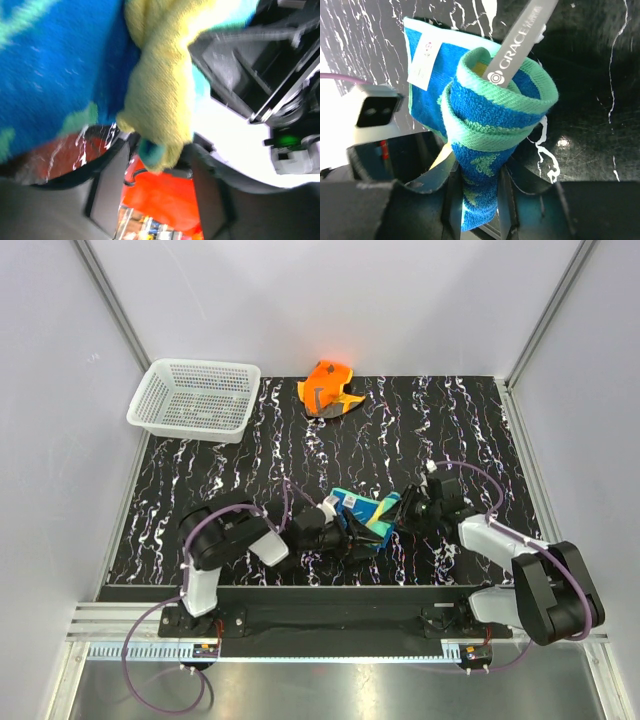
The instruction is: Roll the towels
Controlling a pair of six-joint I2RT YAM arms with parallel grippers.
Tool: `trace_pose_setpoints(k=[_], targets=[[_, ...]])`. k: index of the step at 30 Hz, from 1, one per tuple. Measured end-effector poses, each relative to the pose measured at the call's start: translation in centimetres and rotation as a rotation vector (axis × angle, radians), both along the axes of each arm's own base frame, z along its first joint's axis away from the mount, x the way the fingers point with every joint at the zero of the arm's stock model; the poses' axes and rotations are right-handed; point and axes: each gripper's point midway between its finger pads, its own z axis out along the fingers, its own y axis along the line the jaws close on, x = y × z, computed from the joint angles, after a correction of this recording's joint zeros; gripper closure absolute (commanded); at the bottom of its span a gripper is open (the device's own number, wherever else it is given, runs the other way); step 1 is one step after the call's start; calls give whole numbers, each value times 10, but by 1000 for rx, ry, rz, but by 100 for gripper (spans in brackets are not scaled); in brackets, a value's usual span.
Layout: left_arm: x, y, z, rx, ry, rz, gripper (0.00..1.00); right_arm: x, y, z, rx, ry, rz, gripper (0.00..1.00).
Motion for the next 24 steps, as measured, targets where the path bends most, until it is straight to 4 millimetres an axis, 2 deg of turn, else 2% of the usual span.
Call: trace_pose_setpoints(k=[5,9,11,13,15,18,20,24], targets=[[-4,6,2,109,-105,-53,39,-1,-2,6,-47,1,23,71],[0,14,-2,307,-243,-78,39,-6,-4,3,-88,28,38,72],[6,14,11,408,-365,-84,39,-9,-4,1,-107,42,47,72],[13,10,32,505,-521,-81,39,-10,-3,-1,-122,57,56,72],[13,4,55,567,-666,-80,39,-11,-1,-2,-134,69,64,72],[8,-3,74,644,-834,-91,39,-12,-1,-6,-153,87,72,73],[3,-4,73,718,-916,-117,39,-12,-1,-10,-162,97,73,73],[0,-10,52,883,-1008,-168,39,-12,-1,-11,-168,106,75,73]])
